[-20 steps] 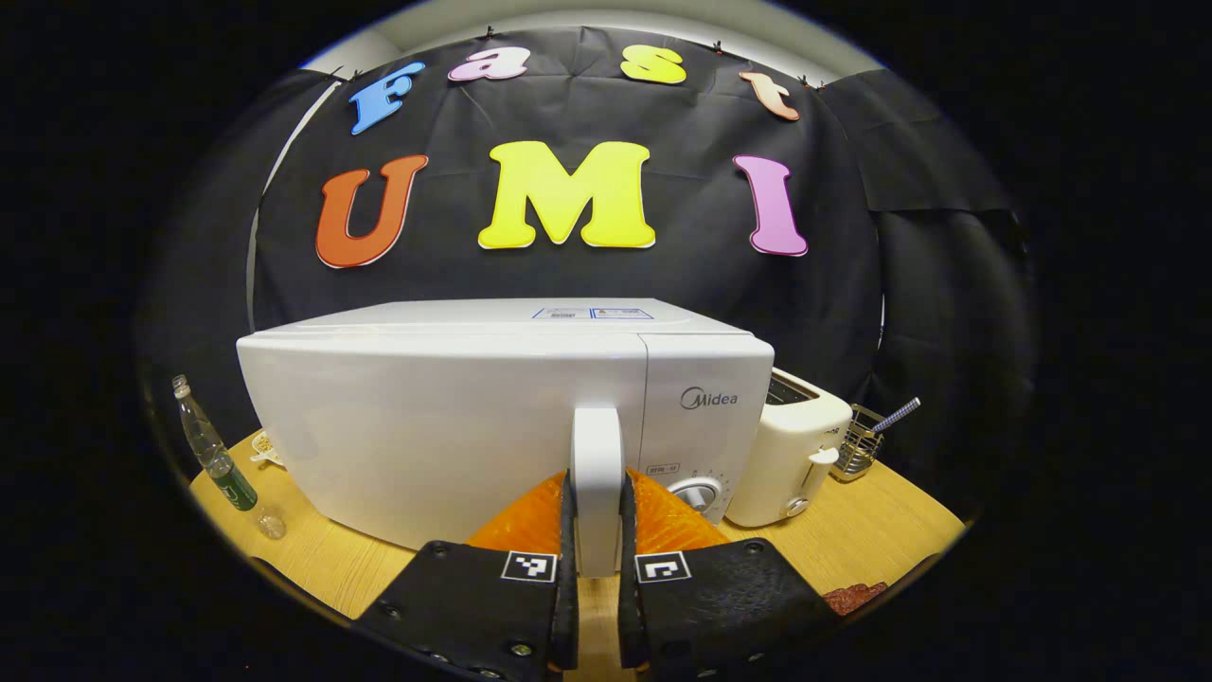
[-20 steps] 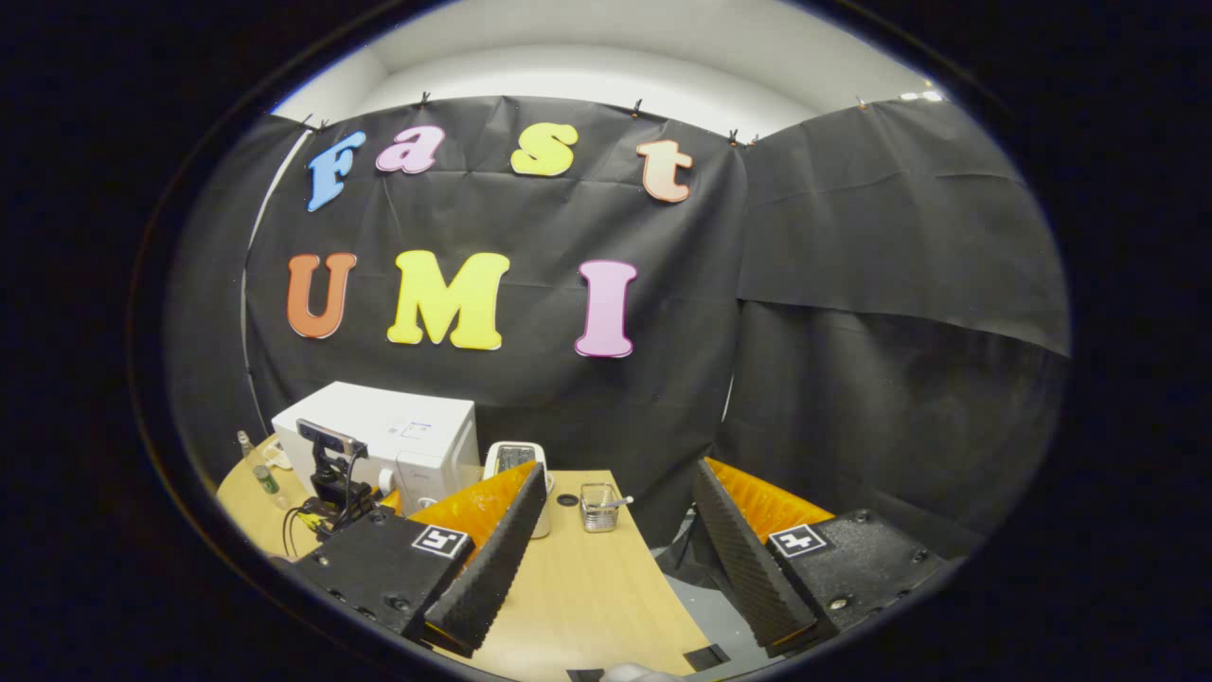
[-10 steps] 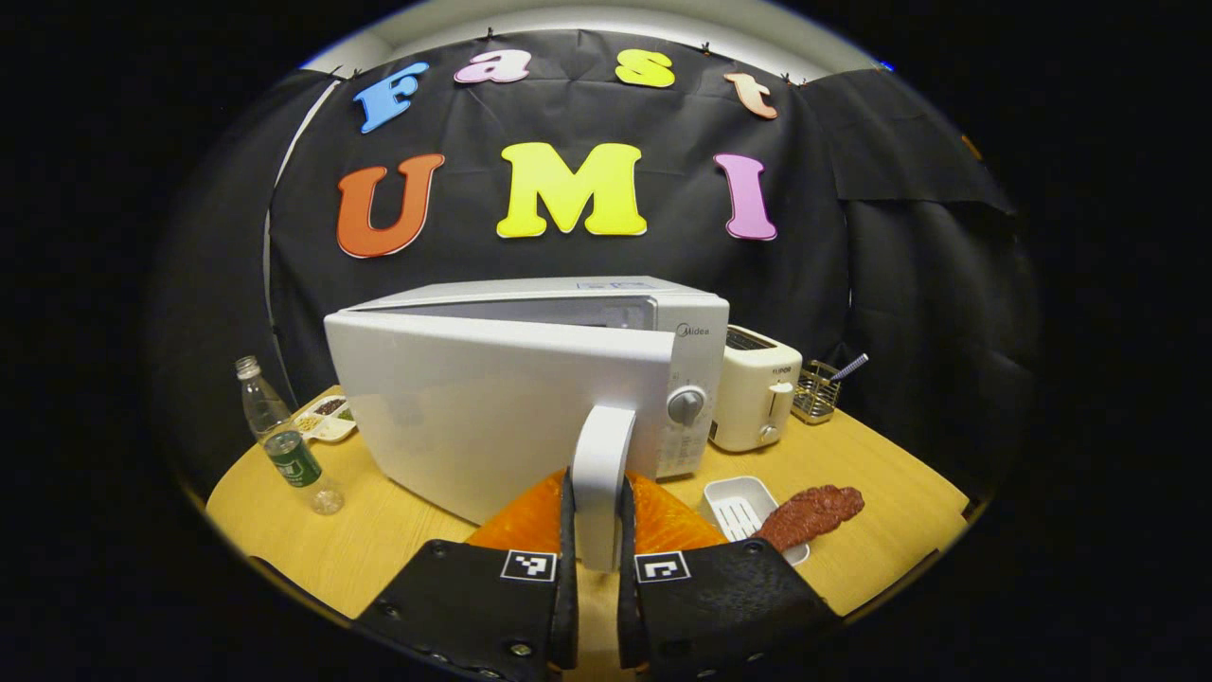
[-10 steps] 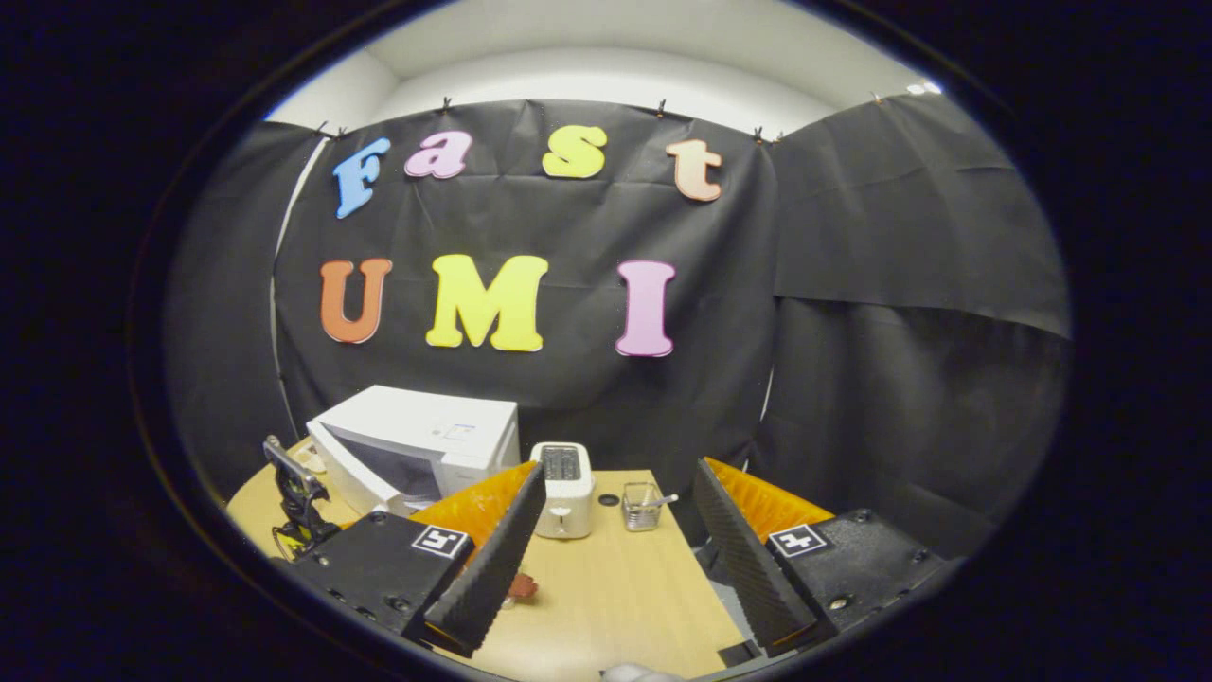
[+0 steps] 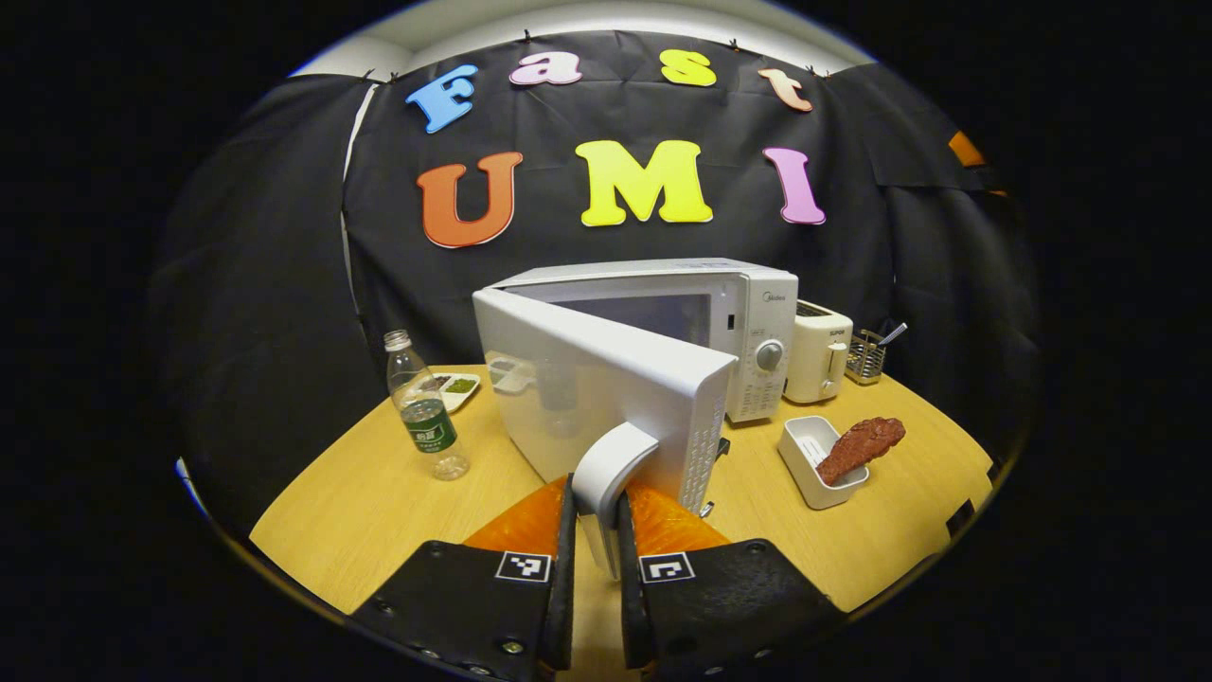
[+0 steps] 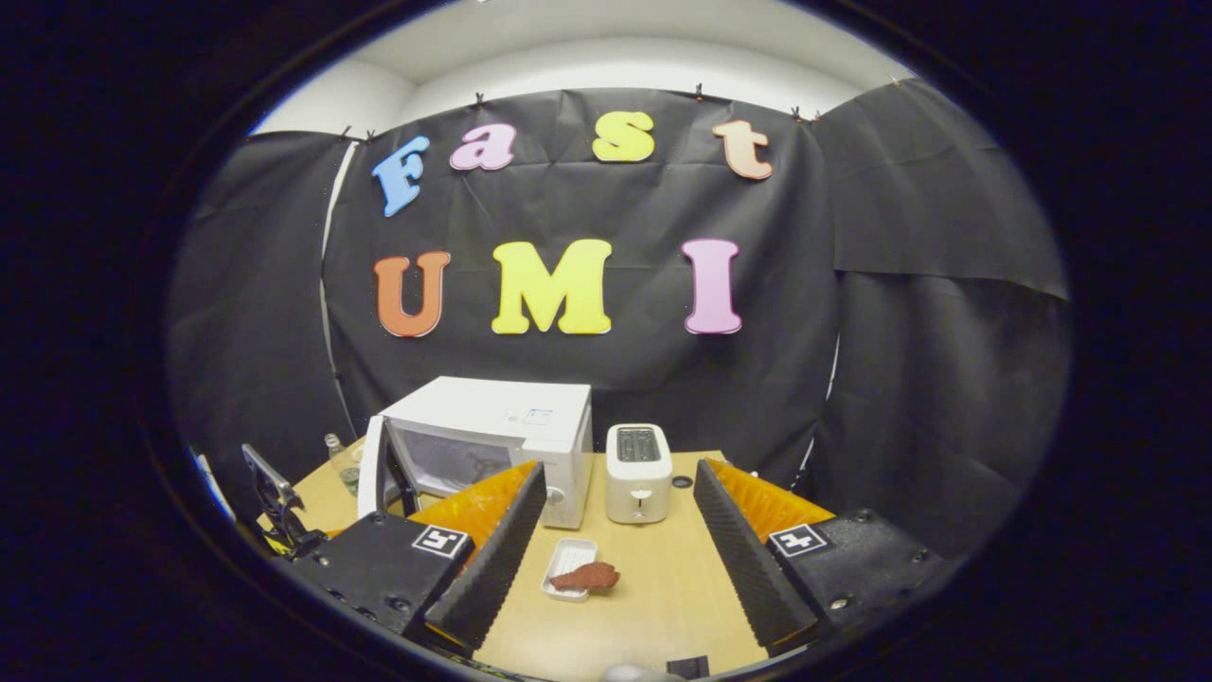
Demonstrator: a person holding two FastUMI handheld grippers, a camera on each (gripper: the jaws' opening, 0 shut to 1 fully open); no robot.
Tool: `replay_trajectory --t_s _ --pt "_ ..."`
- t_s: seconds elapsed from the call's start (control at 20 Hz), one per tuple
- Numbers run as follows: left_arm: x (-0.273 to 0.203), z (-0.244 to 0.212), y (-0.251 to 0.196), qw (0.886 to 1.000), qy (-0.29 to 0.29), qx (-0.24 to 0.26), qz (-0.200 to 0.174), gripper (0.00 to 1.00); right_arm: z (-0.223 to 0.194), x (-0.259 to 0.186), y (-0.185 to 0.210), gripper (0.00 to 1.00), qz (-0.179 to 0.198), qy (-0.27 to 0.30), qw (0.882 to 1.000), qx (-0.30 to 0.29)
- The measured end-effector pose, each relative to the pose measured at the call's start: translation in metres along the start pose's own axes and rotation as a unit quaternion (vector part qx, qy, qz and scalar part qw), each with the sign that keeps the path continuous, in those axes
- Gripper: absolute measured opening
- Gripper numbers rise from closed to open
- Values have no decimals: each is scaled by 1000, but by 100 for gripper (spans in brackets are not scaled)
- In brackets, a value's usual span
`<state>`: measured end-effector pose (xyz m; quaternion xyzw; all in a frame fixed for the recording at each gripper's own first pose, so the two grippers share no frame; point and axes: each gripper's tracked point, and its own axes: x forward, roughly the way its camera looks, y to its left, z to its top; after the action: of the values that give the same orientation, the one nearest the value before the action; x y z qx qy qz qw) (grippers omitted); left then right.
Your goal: Open the microwave oven with the left hand, put the food in, and close the microwave oven.
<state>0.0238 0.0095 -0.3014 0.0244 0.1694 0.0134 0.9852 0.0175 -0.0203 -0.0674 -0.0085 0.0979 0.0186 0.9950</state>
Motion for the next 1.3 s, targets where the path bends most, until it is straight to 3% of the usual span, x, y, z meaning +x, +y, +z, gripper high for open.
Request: replay_trajectory --t_s 0.25,0.35,0.4,0.45,0.5,0.6,1.05,1.3 --pt "-14 -6 32 1000 12 -7 20 21 -9 -3 20 100 11 8 1000 -6" --pt "-18 -9 39 1000 16 0 22 37 -14 -4 24 100 14 11 1000 -10" --pt "-21 -9 42 1000 17 4 20 56 -15 -5 26 100 14 13 1000 -10" --pt "-24 -5 45 1000 10 10 23 63 -17 -5 28 100 15 13 1000 -11" --pt "-27 0 50 999 0 18 29 62 -19 -5 29 100 14 14 1000 -10" --pt "-28 -1 56 999 -6 27 32 85 -23 -6 29 100 12 17 1000 -8" --pt "-56 -18 123 997 13 -7 74 87 -46 -7 53 100 24 31 999 -2" --pt "-78 -32 184 990 32 -47 126 87 -74 -2 64 100 34 51 998 12"
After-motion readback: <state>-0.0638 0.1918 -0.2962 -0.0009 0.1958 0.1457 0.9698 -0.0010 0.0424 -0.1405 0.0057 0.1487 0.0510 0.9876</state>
